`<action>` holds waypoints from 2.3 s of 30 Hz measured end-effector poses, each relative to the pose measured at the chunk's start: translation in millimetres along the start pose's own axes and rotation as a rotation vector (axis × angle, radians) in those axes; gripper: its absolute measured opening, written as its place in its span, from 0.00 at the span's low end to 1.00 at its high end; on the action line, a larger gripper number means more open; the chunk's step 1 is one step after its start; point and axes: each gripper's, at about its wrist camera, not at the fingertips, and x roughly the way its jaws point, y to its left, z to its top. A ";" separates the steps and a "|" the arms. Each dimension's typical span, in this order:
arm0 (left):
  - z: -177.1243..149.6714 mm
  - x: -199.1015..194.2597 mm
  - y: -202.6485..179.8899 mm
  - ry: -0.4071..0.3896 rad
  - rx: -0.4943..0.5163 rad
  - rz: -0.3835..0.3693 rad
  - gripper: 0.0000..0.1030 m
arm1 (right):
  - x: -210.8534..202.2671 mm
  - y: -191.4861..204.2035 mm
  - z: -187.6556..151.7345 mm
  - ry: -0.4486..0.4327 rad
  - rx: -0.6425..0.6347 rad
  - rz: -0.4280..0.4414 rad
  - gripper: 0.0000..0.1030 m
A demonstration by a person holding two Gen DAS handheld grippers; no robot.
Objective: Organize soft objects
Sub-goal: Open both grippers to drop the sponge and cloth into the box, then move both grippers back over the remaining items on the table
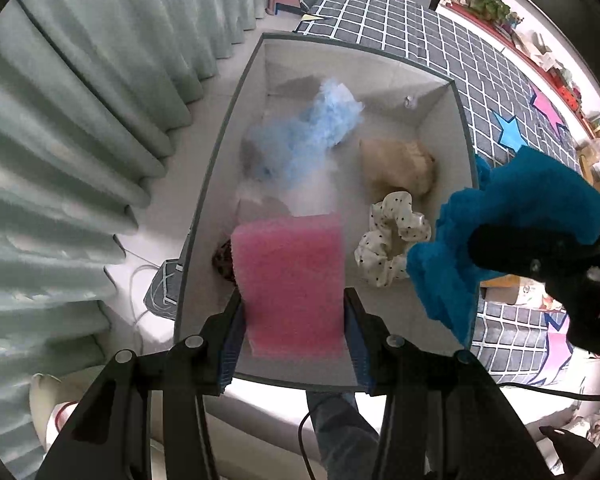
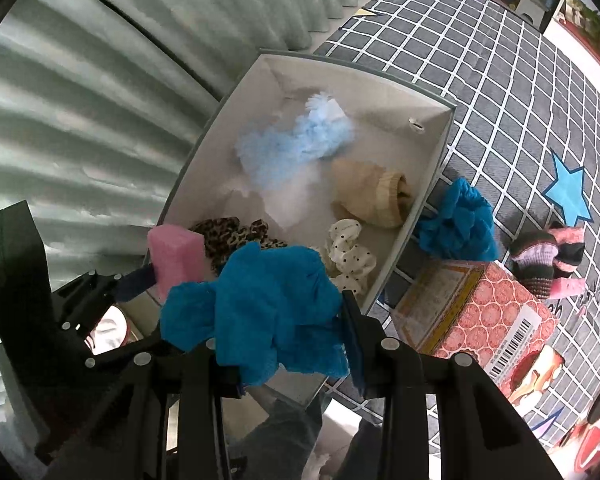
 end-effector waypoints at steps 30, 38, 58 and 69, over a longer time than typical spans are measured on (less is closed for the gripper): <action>4.9 8.4 -2.6 0.010 -0.056 -0.054 0.86 | -24.1 -21.5 12.6 -0.069 0.103 0.095 0.90; 15.8 -6.2 -8.6 -0.024 -0.105 -0.121 0.86 | -84.7 -71.2 8.9 -0.177 0.196 0.115 0.97; 51.2 -19.5 -53.2 -0.008 -0.079 -0.167 1.00 | -51.8 -229.6 -11.7 -0.098 0.438 -0.019 0.97; 91.8 -27.8 -113.8 0.035 0.011 -0.189 1.00 | -11.8 -313.5 -22.2 -0.030 0.549 -0.160 0.97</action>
